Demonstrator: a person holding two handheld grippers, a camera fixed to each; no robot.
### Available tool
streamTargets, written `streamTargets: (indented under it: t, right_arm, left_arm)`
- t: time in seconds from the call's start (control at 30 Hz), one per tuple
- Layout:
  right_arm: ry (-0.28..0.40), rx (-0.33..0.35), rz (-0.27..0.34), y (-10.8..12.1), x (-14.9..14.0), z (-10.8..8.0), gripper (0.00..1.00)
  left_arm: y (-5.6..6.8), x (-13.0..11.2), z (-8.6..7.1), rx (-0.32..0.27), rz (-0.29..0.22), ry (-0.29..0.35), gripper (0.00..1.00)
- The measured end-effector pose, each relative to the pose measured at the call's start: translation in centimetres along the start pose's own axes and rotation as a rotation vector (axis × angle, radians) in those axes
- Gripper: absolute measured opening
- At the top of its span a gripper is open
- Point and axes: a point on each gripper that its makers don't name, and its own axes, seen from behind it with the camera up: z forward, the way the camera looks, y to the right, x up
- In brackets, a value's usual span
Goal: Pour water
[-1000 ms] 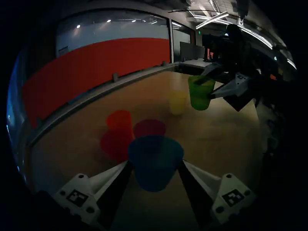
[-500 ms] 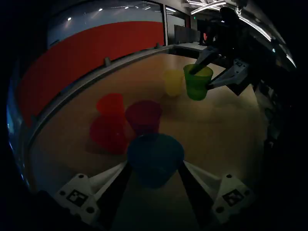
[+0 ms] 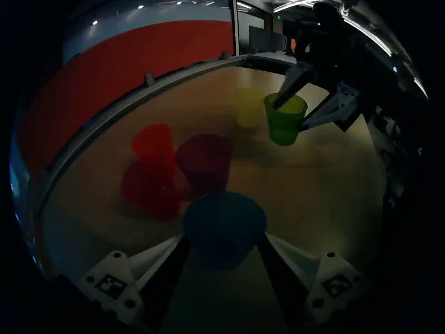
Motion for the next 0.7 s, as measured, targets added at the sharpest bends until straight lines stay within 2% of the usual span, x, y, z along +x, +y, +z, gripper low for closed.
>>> streamTargets:
  t: [0.3,0.7]
  right_arm:
    - [-0.033,0.002,-0.002,0.2,-1.4,0.7,0.89]
    - [-0.052,-0.004,0.001,0.1,-2.8,1.2,0.91]
  left_arm:
    - [0.0,-0.1,0.0,0.001,0.010,-0.005,0.84]
    - [-0.2,-1.3,-0.6,0.003,-0.017,-0.001,0.84]
